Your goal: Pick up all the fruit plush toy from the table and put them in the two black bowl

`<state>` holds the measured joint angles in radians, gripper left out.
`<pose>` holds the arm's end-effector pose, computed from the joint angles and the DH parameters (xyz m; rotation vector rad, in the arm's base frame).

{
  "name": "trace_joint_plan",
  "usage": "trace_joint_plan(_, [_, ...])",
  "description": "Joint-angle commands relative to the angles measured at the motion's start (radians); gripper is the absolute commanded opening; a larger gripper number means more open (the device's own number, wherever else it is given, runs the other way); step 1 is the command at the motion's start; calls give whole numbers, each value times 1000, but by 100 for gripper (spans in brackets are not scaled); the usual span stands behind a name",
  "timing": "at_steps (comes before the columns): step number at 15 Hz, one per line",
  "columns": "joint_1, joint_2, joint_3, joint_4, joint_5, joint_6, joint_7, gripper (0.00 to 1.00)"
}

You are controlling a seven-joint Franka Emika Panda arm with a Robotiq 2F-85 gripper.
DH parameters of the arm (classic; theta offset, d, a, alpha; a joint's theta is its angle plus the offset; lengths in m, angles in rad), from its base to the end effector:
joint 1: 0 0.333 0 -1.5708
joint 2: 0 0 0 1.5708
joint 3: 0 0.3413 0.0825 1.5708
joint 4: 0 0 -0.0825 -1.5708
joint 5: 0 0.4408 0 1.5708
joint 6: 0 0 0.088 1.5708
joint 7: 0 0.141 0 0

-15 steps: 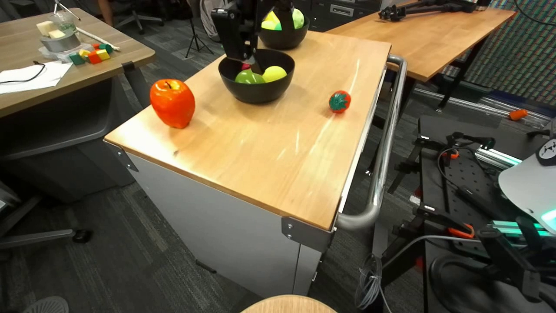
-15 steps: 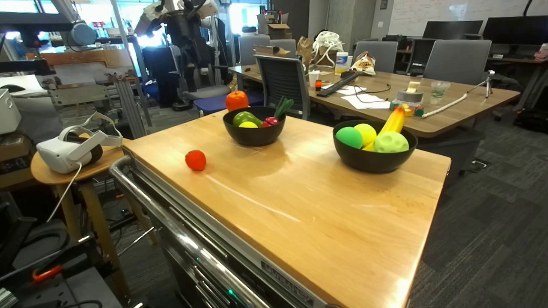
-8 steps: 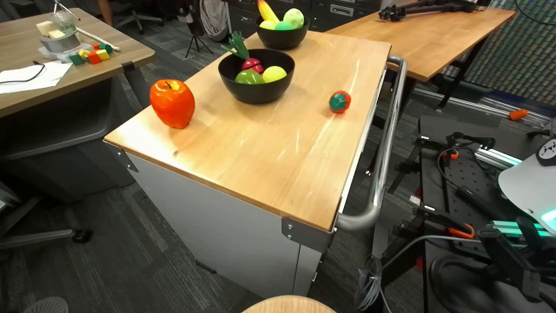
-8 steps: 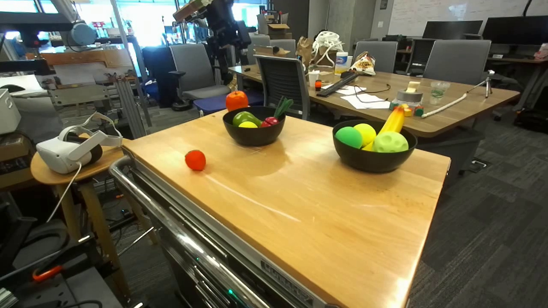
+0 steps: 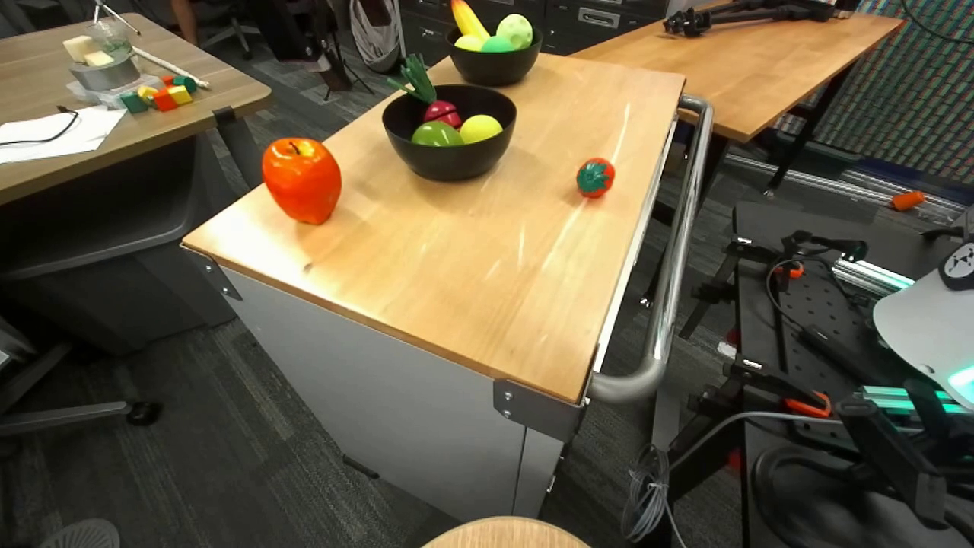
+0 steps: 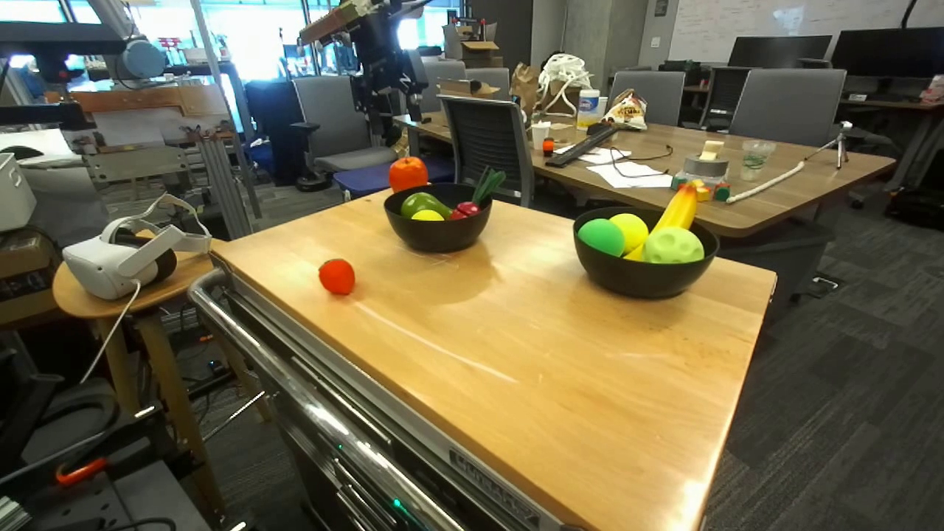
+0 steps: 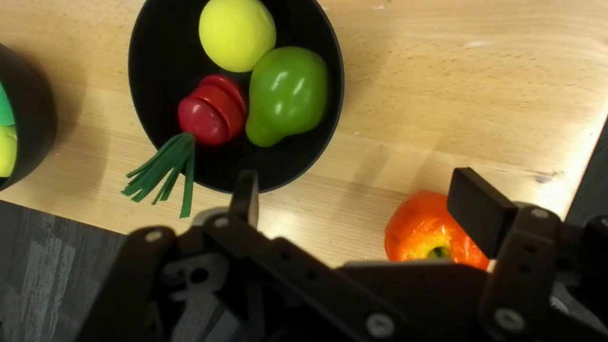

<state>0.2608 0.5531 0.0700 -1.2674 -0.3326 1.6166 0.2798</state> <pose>0.7328 0.1934 0.4016 2.7959 0.1310 -0.1475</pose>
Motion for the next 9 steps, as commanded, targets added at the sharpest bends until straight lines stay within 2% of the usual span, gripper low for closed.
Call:
trace_joint_plan(1, [-2, -23, 5, -39, 33, 155, 16, 100])
trace_joint_plan(3, [-17, -42, 21, -77, 84, 263, -27, 100])
trace_joint_plan(9, [-80, -123, 32, -375, 83, 736, -234, 100])
